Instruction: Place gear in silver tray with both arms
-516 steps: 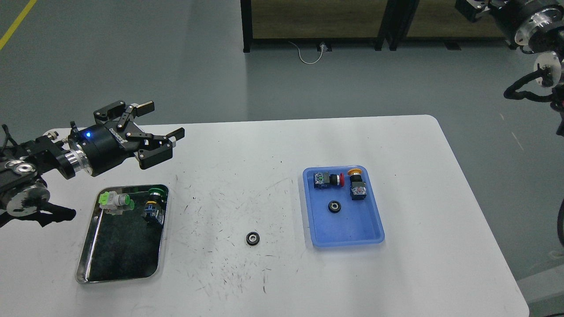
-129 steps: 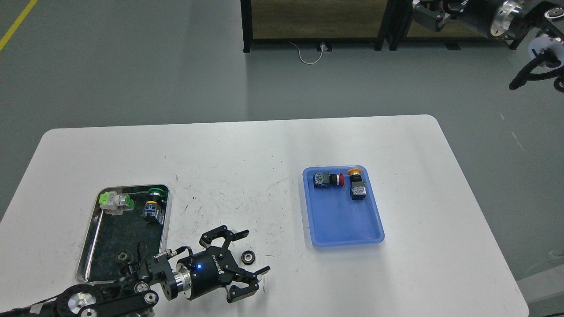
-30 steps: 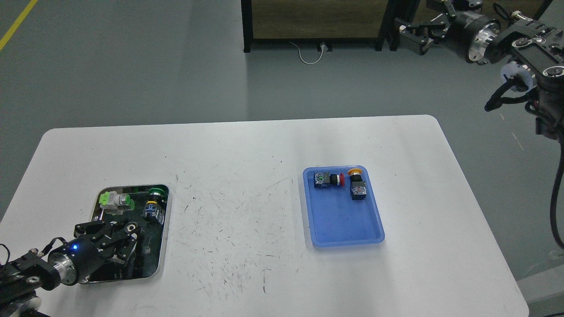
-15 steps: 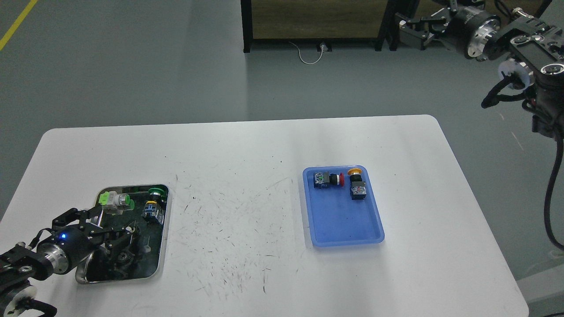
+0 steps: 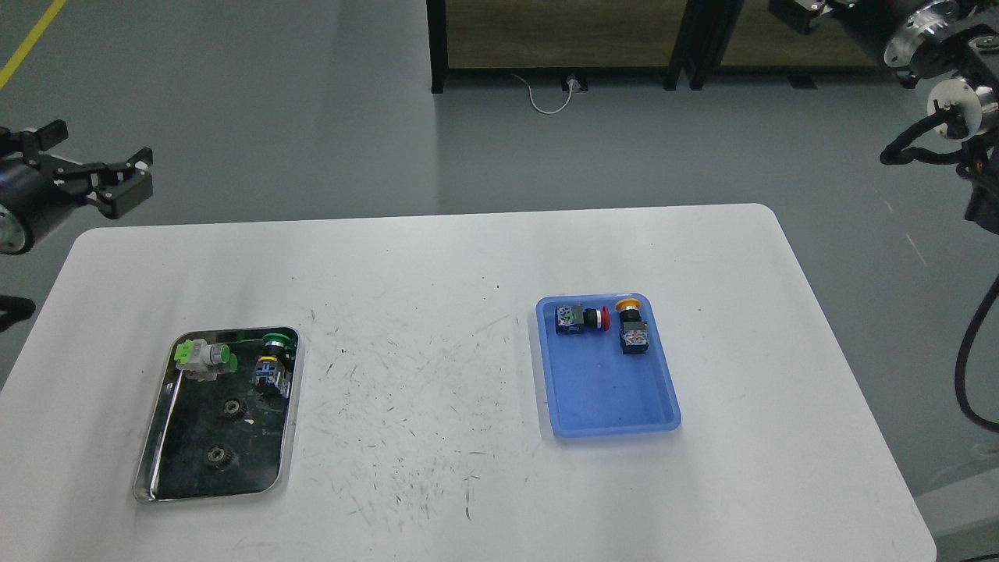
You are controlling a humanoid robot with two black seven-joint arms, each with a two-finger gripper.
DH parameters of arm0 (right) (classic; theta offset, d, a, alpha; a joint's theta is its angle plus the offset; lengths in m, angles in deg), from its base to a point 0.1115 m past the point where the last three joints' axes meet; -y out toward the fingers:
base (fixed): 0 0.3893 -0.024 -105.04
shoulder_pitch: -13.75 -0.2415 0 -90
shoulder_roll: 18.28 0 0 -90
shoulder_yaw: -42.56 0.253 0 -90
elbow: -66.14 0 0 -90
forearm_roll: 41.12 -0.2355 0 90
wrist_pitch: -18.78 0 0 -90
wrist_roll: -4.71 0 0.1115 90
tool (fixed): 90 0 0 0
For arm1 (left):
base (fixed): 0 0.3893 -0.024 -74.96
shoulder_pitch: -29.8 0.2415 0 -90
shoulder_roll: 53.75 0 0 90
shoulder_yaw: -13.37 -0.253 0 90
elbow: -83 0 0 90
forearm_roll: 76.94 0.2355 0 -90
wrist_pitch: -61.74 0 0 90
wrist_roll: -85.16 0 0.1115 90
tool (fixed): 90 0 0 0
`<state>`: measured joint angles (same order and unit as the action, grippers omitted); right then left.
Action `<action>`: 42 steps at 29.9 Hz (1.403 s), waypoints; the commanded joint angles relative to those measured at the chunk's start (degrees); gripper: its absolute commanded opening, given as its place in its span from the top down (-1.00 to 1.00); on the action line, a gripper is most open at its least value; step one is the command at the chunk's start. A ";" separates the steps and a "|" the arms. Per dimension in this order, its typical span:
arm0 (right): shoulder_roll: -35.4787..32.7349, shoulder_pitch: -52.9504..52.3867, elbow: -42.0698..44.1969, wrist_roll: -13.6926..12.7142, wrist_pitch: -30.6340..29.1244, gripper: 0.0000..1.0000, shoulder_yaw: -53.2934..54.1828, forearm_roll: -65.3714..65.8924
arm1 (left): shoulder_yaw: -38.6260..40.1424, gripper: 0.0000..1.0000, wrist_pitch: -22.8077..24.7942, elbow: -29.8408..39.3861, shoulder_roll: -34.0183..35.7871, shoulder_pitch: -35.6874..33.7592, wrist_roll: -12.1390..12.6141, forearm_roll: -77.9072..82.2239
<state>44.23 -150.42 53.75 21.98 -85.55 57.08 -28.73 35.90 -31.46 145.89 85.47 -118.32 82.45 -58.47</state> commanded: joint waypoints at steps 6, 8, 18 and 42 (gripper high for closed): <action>2.00 -0.80 1.75 -0.57 6.85 -0.98 1.83 -2.89 | -6.70 -0.96 -0.41 -12.68 -13.96 -18.94 3.77 -4.67; 3.49 -1.50 2.81 -1.18 8.17 -0.98 1.83 -4.12 | -6.88 -0.96 -0.49 -17.07 -18.00 -20.97 4.64 -5.20; 5.69 -3.52 5.26 -4.44 10.46 -0.98 2.26 -7.02 | -6.79 -0.96 -0.49 -28.68 -26.11 -25.46 5.53 -7.74; 11.06 -10.73 7.73 -9.36 16.26 -0.99 1.21 -10.46 | -6.79 -0.97 -3.22 -31.68 -27.78 -29.68 6.76 -10.39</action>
<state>55.97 -160.74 61.51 12.74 -69.49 58.32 -39.24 29.11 -34.75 114.18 57.77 -147.84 89.81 -68.86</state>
